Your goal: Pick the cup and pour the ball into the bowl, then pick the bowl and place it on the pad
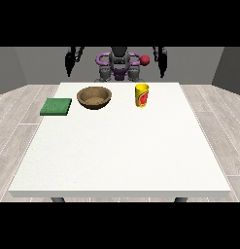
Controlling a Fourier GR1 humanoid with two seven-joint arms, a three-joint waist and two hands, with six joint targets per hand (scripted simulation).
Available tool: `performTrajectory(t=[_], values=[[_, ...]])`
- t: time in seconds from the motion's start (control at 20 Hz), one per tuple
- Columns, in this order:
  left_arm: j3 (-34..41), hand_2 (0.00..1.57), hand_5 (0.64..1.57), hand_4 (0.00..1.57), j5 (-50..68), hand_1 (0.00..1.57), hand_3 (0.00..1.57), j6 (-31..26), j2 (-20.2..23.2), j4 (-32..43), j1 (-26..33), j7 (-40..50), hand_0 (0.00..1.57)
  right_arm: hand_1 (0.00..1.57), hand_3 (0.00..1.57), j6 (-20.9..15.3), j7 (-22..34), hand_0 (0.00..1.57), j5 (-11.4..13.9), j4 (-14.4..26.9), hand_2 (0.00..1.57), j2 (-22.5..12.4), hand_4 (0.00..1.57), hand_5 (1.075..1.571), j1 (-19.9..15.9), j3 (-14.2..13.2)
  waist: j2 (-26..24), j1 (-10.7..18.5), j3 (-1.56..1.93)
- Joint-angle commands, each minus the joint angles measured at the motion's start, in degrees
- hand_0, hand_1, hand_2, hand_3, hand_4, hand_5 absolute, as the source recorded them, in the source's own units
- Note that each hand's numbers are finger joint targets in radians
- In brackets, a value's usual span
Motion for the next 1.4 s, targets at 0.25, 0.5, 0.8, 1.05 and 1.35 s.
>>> performTrajectory(t=[0.25,0.5,0.8,1.05,1.35], values=[[0.98,0.00,1.562,0.00,0.40,0.00,0.00,-0.30,3.05,-6.32,-1.05,6.05,0.00,0.00,0.00,1.17,5.97,0.00,-1.81,-6.27,0.00,-2.07,0.58,1.570,-1.72,-0.57,-16.67,0.51,-0.70],[-6.88,0.00,1.557,0.00,5.53,0.00,0.00,3.74,-5.10,-13.75,10.80,14.60,0.00,0.00,0.00,-0.27,17.92,0.00,-11.44,-12.71,0.00,5.83,0.53,1.569,9.23,1.00,-26.72,0.07,-1.10],[-8.61,0.00,1.549,0.00,2.62,0.00,0.00,5.35,-4.81,-26.22,12.25,20.93,0.00,0.00,0.00,0.41,20.23,0.00,-13.58,-24.36,0.00,4.22,0.51,1.570,15.16,0.25,-21.51,0.62,-1.09],[-13.94,0.00,1.541,0.00,-2.09,0.00,0.00,12.00,-5.21,-19.67,7.16,9.18,0.00,0.00,0.00,4.41,11.60,0.00,-14.89,-23.04,0.00,4.45,0.45,1.571,14.94,-0.49,-11.74,-2.30,-1.08],[-9.96,0.00,1.517,0.00,0.08,0.00,0.00,5.56,-5.24,-9.66,8.00,-9.89,0.00,0.00,0.00,7.54,-3.41,0.00,-13.50,-12.08,0.00,4.82,0.37,1.571,11.17,-4.37,-1.39,-0.09,-1.10]])
